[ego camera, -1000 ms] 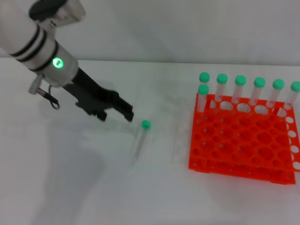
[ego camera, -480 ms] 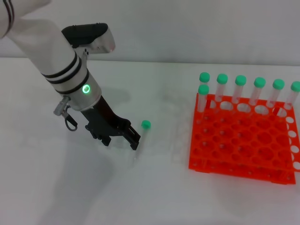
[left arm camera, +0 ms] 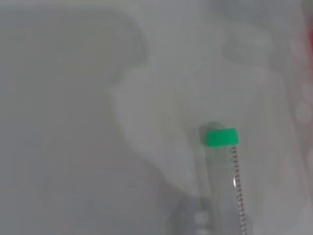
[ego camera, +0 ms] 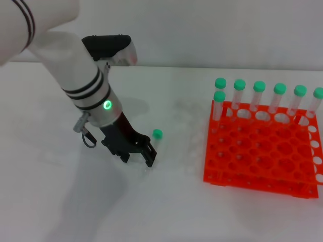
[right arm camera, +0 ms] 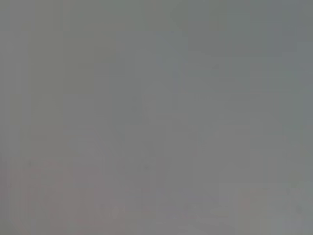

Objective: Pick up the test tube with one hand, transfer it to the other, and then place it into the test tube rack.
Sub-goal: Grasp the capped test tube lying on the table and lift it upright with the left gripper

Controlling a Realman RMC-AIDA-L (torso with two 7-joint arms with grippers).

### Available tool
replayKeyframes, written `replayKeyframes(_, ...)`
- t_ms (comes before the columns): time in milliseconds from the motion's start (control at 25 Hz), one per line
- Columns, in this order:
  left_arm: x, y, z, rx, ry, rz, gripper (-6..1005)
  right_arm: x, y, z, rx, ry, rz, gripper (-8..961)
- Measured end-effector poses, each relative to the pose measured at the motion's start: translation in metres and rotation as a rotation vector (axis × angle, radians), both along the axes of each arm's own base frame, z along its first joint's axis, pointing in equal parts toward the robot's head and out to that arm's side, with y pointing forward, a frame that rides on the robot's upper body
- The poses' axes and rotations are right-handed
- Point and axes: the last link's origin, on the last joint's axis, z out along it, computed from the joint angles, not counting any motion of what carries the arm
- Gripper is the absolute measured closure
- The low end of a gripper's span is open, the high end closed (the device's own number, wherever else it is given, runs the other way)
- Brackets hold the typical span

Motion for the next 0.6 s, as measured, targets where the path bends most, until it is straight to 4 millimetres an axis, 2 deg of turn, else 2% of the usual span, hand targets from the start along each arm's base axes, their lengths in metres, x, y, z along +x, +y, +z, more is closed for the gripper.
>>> replayKeyframes(120, 0.002, -0.001, -0.008, -0.010, 0.028, -0.017, 302, 0.000, 0.000, 0.000, 0.000, -0.002, 0.000, 84)
replayKeyframes(600, 0.010, -0.003, -0.019, -0.034, 0.038, -0.063, 406, 0.000, 0.000, 0.000, 0.003, -0.006, 0.000, 83)
